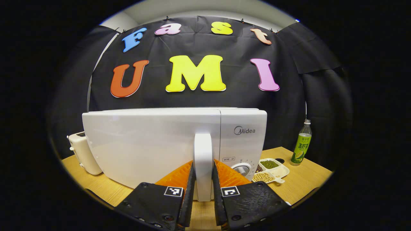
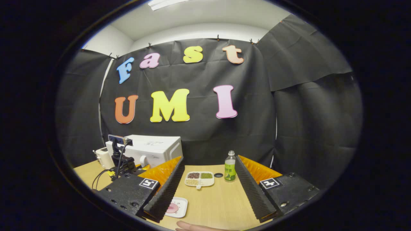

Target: Open the microwave oven with the left hand, put the food in, and close the microwave oven.

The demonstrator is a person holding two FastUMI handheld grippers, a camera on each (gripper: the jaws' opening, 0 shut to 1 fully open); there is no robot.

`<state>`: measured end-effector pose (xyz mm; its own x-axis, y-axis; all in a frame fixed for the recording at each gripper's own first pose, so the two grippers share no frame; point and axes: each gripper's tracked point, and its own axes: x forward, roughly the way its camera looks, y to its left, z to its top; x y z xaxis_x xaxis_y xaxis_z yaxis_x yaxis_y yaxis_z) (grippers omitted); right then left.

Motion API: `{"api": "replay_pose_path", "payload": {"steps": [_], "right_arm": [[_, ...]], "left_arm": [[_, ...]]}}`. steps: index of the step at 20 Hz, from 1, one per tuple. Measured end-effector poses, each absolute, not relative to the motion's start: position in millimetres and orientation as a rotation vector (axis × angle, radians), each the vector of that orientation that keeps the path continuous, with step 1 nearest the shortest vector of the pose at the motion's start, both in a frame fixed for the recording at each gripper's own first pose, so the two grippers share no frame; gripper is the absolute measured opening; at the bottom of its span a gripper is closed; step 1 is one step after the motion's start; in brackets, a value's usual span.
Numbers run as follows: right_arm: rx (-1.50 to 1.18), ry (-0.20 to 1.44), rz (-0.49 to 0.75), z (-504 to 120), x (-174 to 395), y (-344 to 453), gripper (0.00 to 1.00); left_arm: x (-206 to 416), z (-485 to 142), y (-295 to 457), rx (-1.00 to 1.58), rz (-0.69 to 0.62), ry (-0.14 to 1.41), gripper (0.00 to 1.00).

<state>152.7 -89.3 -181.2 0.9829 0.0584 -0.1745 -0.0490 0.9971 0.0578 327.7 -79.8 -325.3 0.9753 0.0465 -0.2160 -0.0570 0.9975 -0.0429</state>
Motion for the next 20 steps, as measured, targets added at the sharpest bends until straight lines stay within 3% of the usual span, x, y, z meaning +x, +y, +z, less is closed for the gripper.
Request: {"api": "replay_pose_path", "payload": {"steps": [1,2,3,4,5,8,9,10,11,12,13,14,17,18,19,20], "right_arm": [[0.056,0.184,0.054,-184.2,155.2,-89.0,0.93],[0.060,0.191,0.055,-187.1,156.7,-89.2,1.00],[0.062,0.196,0.057,-189.2,158.6,-88.8,0.93],[0.063,0.201,0.056,-191.5,159.7,-89.4,0.93],[0.066,0.202,0.056,-193.1,160.9,-89.6,1.00],[0.073,0.209,0.053,-198.6,165.3,-91.1,1.00],[0.078,0.210,0.054,-199.4,166.4,-90.9,0.93],[0.084,0.213,0.052,-202.4,167.4,-91.8,1.00],[0.091,0.214,0.052,-202.9,168.0,-92.3,0.93],[0.095,0.215,0.052,-204.2,168.1,-92.1,1.00],[0.095,0.217,0.052,-204.8,168.4,-92.3,1.00],[0.095,0.214,0.055,-204.6,168.0,-92.0,1.00],[0.098,0.210,0.051,-203.3,166.5,-94.2,1.00],[0.098,0.208,0.053,-203.0,165.9,-93.9,0.93],[0.096,0.212,0.048,-204.2,165.5,-95.1,1.00],[0.099,0.217,0.046,-205.3,163.7,-95.7,1.00]], "left_arm": [[320.7,-323.1,-81.3,-0.051,0.048,0.224,0.14],[320.4,-323.1,-81.4,-0.056,0.044,0.223,0.14],[319.0,-323.1,-82.4,-0.068,0.036,0.227,0.14],[317.0,-322.0,-83.9,-0.080,0.026,0.226,0.14],[317.2,-321.8,-83.4,-0.079,0.019,0.222,0.14],[317.7,-321.2,-83.9,-0.055,0.013,0.225,0.14],[315.1,-322.3,-84.2,-0.059,0.012,0.227,0.14],[314.8,-321.2,-83.6,-0.063,0.008,0.219,0.14],[314.3,-322.6,-84.4,-0.065,0.001,0.230,0.14],[314.5,-321.9,-85.4,-0.075,-0.006,0.230,0.13],[311.6,-323.1,-84.6,-0.082,0.001,0.226,0.13],[309.9,-318.8,-83.6,-0.054,0.004,0.221,0.00],[301.4,-318.3,-83.9,-0.057,0.014,0.212,0.00],[286.0,-318.8,-82.5,-0.052,0.005,0.216,0.07],[277.1,-312.9,-80.7,-0.058,-0.003,0.195,0.00],[266.6,-313.6,-79.1,-0.061,-0.013,0.201,0.00]]}}
